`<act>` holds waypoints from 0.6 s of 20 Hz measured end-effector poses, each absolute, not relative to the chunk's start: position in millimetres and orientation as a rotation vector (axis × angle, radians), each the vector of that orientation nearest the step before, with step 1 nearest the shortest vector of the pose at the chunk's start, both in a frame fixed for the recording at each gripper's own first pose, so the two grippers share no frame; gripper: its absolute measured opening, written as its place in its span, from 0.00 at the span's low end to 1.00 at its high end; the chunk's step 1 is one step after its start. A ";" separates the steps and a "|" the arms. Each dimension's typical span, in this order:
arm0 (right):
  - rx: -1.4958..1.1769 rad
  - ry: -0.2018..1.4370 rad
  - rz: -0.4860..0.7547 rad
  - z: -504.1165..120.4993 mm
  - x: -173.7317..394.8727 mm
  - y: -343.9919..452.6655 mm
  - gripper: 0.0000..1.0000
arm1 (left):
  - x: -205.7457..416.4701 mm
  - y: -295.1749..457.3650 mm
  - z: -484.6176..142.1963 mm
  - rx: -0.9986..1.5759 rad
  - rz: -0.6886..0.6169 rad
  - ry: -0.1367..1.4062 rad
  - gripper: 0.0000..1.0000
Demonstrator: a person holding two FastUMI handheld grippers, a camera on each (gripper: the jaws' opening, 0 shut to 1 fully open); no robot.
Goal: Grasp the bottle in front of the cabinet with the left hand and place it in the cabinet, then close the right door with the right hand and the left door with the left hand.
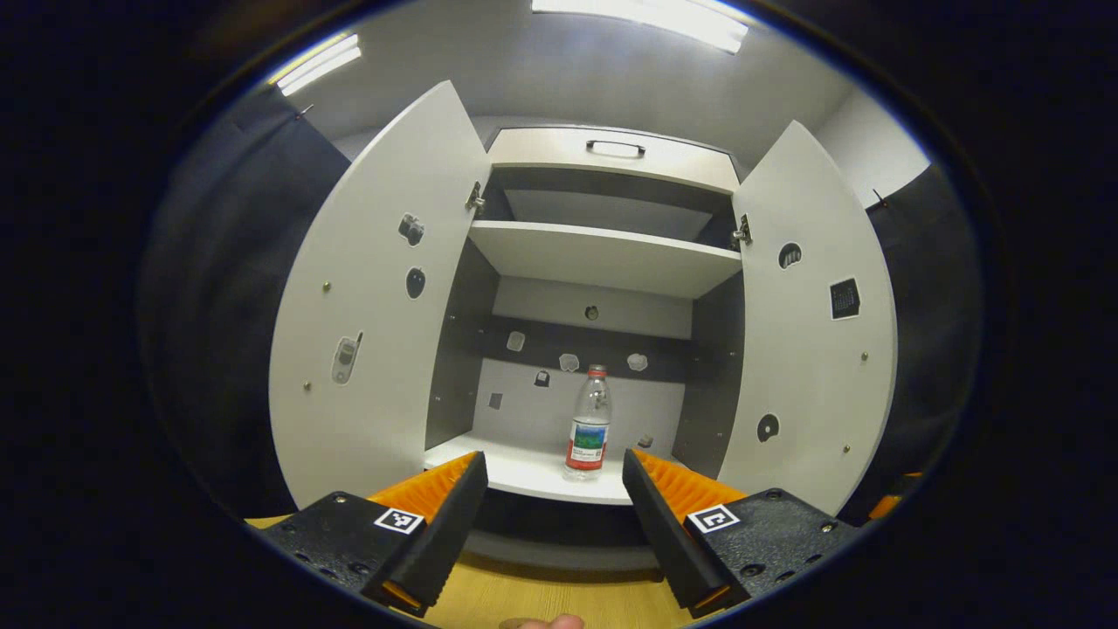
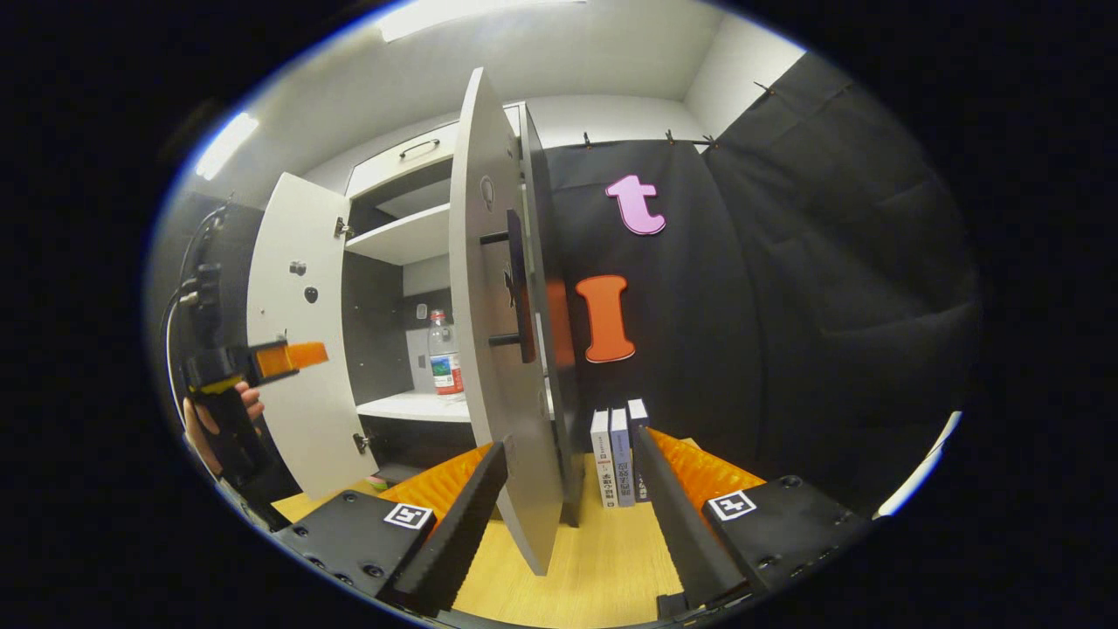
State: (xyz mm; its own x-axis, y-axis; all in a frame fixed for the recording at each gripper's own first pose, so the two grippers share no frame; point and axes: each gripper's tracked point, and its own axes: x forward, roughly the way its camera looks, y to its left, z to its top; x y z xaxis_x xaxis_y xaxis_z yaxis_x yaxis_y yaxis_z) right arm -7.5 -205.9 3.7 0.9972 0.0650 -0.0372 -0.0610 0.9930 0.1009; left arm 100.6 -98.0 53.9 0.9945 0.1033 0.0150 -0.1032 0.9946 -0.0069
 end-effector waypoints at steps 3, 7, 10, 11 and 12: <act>0.096 0.016 0.043 17.0 -0.3 -219.7 0.98 | 68.1 -98.5 17.1 -0.006 0.125 0.021 0.95; 0.094 -0.051 0.013 66.7 10.5 -233.4 0.98 | 45.6 -90.9 -3.7 0.014 0.142 0.032 0.95; 0.120 -0.088 0.025 107.8 28.7 -235.6 1.00 | 44.5 -90.6 -7.7 -0.016 0.108 0.035 0.95; 0.111 -0.106 0.010 119.3 37.0 -239.8 0.98 | 43.6 -91.4 -8.4 -0.031 0.092 0.036 0.94; 0.093 -0.114 -0.004 127.0 45.8 -242.7 0.98 | 42.9 -89.9 -8.7 -0.045 0.080 0.039 0.95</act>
State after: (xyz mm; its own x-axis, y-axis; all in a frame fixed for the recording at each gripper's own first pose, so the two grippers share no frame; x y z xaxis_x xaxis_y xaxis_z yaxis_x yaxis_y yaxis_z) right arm 45.8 -242.7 127.0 0.9935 -0.0094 0.1134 -0.0011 0.9957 0.0924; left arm 42.9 -89.9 -8.7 0.9961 0.0789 -0.0408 -0.0806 0.9958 -0.0437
